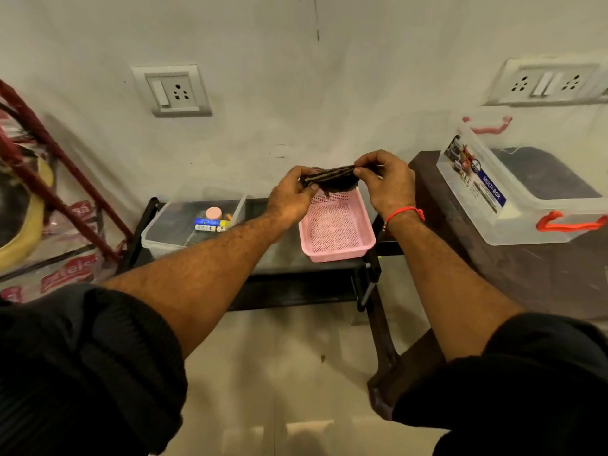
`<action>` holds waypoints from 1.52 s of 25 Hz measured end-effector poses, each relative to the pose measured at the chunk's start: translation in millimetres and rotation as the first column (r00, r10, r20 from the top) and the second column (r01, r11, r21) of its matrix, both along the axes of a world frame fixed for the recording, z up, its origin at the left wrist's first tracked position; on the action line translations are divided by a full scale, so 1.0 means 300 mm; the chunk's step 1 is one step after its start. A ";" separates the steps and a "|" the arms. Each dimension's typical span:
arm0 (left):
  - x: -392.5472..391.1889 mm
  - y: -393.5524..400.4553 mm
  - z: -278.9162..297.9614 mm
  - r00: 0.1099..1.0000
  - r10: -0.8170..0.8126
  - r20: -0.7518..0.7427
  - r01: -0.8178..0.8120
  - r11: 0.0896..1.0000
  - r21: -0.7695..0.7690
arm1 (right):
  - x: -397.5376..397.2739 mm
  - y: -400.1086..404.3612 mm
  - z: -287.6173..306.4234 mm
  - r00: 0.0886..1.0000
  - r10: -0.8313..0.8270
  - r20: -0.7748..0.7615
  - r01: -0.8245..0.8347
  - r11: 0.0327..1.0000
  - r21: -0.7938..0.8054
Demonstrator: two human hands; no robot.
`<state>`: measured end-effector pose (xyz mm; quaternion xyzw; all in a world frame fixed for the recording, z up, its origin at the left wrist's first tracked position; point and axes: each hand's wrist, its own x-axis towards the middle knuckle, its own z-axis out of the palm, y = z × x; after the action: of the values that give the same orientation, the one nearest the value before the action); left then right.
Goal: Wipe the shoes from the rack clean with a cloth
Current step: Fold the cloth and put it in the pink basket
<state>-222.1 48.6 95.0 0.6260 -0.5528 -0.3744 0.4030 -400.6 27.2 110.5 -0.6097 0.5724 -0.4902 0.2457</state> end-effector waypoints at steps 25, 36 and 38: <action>0.079 0.192 -0.311 0.965 0.111 0.238 -0.178 0.944 0.279 | 0.047 0.096 -0.331 0.998 0.053 -0.029 -0.025 0.793 0.608; 0.146 0.291 -0.256 0.905 -0.064 0.421 -0.001 0.988 0.153 | 0.073 0.170 -0.230 0.878 0.165 -0.449 0.033 0.915 0.401; 0.183 0.325 -0.210 0.893 -0.080 0.443 0.022 0.991 0.135 | 0.127 0.214 -0.190 0.867 0.210 -0.452 -0.024 0.923 0.383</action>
<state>-167.1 146.2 32.0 0.7049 -0.6220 -0.2651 0.2144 -362.6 91.5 53.6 -0.6906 0.6577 -0.1905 0.2329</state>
